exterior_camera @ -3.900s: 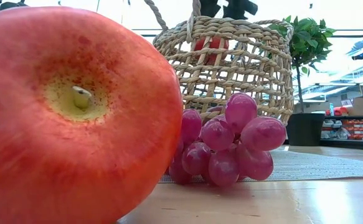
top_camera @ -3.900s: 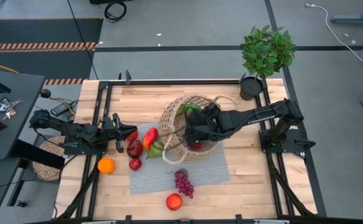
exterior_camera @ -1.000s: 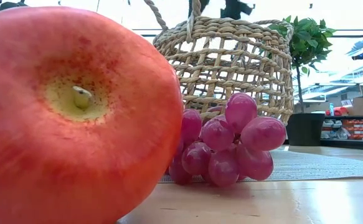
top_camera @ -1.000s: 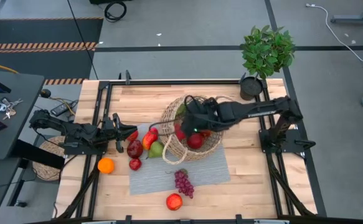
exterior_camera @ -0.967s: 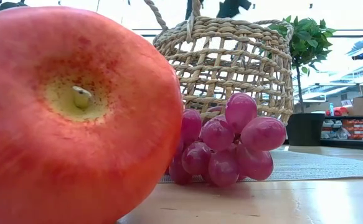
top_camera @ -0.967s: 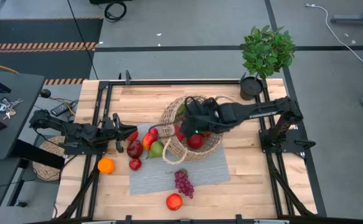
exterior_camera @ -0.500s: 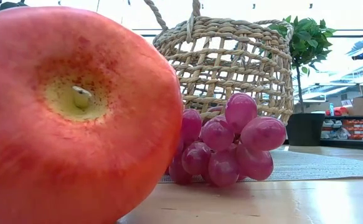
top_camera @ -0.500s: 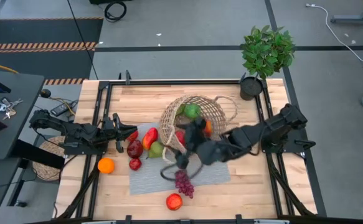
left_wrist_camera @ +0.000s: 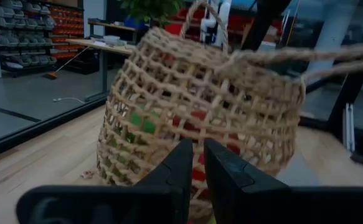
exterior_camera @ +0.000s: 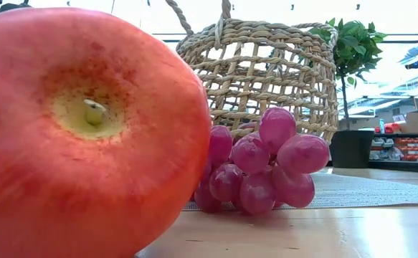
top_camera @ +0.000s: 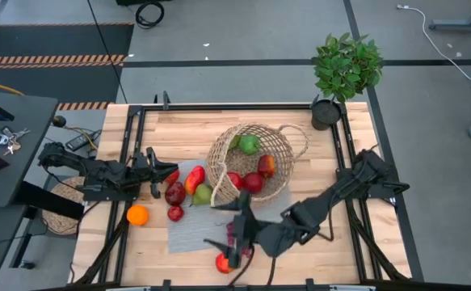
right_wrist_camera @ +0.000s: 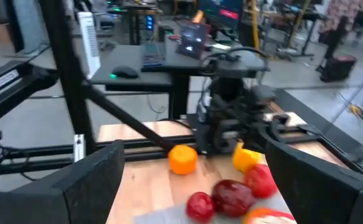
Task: Build produce basket
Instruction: Put the red apple into the brown basket
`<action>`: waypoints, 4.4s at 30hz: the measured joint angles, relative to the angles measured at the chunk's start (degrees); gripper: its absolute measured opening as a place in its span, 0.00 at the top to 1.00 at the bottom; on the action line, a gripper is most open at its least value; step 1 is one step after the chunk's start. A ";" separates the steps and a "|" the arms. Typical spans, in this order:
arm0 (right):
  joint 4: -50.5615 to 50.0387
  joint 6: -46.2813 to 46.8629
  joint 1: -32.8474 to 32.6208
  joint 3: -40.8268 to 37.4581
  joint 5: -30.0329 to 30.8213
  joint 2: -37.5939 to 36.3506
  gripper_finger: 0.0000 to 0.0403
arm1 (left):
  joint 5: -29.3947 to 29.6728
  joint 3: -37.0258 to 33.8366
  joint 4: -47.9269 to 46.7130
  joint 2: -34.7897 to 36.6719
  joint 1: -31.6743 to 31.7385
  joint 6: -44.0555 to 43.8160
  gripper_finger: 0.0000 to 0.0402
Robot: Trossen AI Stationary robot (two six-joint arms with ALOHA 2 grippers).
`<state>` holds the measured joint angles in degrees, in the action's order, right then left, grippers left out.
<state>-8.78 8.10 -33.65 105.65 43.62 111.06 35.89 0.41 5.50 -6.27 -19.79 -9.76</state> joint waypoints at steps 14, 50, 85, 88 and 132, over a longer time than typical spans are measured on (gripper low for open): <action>2.30 3.33 -3.87 0.00 -5.17 4.48 0.03 | 0.01 0.01 0.07 -0.10 0.00 -0.02 0.88; -4.90 13.01 -3.50 -0.02 -7.72 23.19 0.01 | -0.02 -0.01 0.03 -0.10 0.00 -0.02 0.88; -12.76 18.95 -3.83 -0.04 -6.81 25.98 0.23 | 0.01 -0.01 0.26 -0.10 0.00 0.00 0.88; -12.58 17.58 -3.83 0.50 -5.82 25.98 0.23 | -0.01 0.00 0.26 -0.10 0.00 0.00 0.88; -29.39 -1.89 -4.79 29.33 19.26 13.46 0.21 | 0.01 0.00 0.23 -0.08 0.00 0.00 0.88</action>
<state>-38.18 6.22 -38.43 134.98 62.88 124.51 35.90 0.41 5.74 -6.35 -19.79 -9.76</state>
